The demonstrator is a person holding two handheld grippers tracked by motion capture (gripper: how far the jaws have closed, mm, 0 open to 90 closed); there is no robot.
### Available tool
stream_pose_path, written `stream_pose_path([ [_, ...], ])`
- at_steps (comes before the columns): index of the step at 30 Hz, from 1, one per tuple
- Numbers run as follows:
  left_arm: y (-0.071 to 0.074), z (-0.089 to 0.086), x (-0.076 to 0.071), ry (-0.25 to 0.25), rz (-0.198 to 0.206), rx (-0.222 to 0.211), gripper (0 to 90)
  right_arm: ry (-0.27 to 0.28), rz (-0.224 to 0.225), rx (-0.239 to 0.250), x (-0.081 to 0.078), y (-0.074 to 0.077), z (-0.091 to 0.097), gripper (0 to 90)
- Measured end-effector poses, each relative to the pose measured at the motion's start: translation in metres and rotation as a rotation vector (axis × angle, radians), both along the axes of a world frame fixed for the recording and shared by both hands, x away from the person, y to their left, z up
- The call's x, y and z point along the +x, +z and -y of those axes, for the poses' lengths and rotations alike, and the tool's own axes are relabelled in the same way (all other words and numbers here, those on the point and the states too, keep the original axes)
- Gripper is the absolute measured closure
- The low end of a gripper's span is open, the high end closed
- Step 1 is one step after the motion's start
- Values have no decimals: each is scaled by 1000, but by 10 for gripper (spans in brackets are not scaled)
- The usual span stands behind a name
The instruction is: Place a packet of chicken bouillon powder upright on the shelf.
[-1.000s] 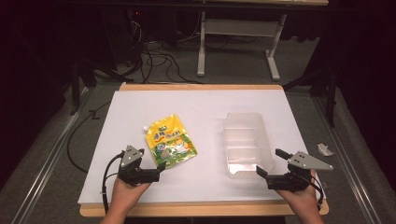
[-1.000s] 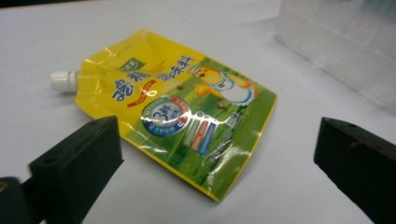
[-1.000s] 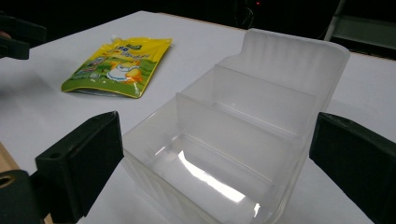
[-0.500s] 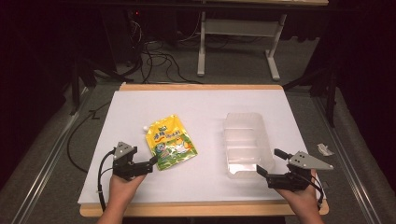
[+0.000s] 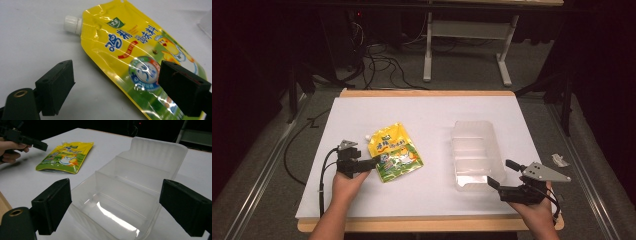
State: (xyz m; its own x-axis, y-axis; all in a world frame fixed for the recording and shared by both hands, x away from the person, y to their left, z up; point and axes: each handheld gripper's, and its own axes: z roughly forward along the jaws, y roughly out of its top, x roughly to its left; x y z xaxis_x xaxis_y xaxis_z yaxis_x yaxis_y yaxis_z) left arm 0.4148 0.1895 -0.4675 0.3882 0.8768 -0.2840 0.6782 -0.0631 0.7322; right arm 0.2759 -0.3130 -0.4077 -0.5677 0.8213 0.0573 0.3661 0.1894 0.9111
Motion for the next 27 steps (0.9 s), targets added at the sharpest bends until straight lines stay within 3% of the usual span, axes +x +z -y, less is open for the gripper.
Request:
stream_pose_path([
  [2, 0, -2, 13, 19, -18, -4, 135, -2, -9, 1, 0, -1, -1, 116],
  [5, 2, -4, 20, 40, -10, -6, 151, -6, -15, 5, 0, -1, -1, 116],
  [6, 1, -8, 26, 59, -23, -52, 153, -3, -9, 0, 0, -1, -1, 117],
  [9, -1, -7, 34, 52, -48, -17, 153, 1, -11, 0, 1, -1, -1, 119],
  [12, 3, -4, 39, 42, -54, -35, 176, 1, -14, 2, 1, -1, -1, 119],
  [16, 12, 5, 46, 1, -63, 59, 176, -3, -14, 5, 0, -1, 0, 122],
  [18, 14, 4, 49, 17, -73, 18, 175, -3, -15, 5, 1, -1, 0, 122],
  [20, 13, 2, 51, 27, -89, 9, 176, -4, -18, 7, 1, -1, 0, 122],
  [22, 8, 2, 53, 26, -108, 36, 176, -4, -16, 6, 1, -1, 0, 121],
  [24, 2, 1, 55, 31, -122, 24, 192, -1, -12, 4, 0, -1, 0, 122],
  [27, -6, -1, 53, 41, -126, -26, 257, 3, -16, 3, 0, -1, -1, 124],
])
